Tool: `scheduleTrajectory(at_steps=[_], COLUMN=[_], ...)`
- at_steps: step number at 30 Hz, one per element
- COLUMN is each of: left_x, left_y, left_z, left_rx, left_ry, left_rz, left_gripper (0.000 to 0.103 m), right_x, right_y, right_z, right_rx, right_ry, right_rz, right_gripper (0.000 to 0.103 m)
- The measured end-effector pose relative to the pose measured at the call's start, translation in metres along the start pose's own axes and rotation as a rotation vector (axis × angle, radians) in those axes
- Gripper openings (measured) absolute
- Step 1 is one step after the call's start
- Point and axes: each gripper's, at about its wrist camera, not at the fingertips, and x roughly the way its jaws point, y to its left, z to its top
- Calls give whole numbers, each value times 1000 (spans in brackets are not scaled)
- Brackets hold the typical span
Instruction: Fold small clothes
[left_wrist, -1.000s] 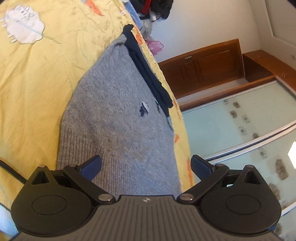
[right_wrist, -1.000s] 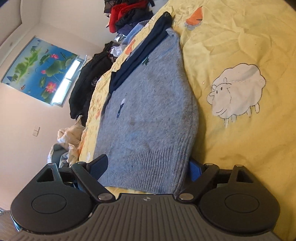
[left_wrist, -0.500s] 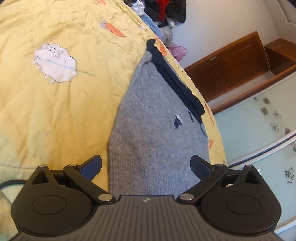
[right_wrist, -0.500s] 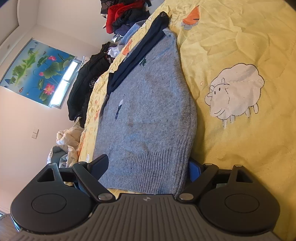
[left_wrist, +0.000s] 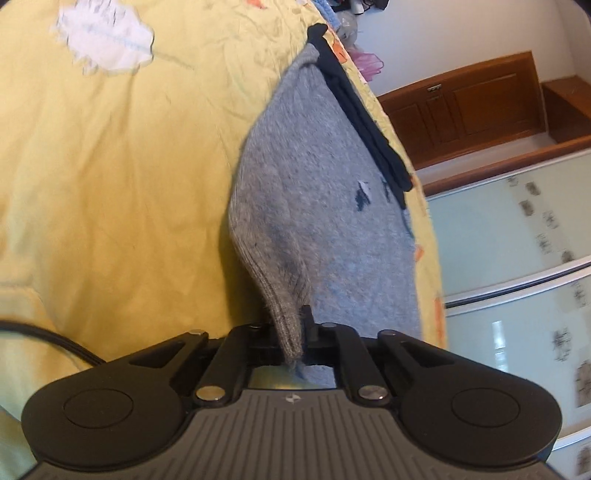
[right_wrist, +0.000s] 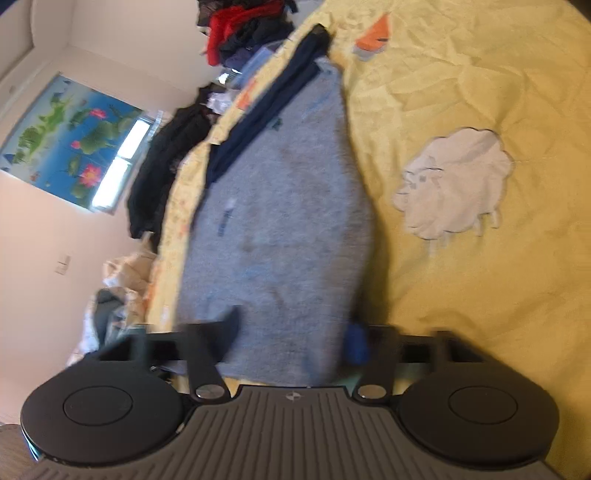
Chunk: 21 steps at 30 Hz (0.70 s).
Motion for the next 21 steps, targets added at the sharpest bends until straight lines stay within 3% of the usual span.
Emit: scheduleTrajectory(at_steps=[1,5,10,14,21], left_x=[-1,-13,-28,-22,40], left_y=[-4,-30,-69,-95,-129], left_z=[2,15,55,101,202], left_rx=[20,100,165,184,210], left_ry=[-2,-16,-68,-134,-194], left_rz=[14,17,-36,-96,-86], left_gripper=[6,5,5,6,6], right_x=[3,2,-10,-12,23], right_y=[-3,-1,17,29,31], right_z=[0,0,30,80,198], right_rx=[-3,-36,-54,-51,-27], right_ry=[13,-6,-73,-141,-240], right_rz=[-36,-1,113,195,241], right_gripper=[14,14,14,14,14])
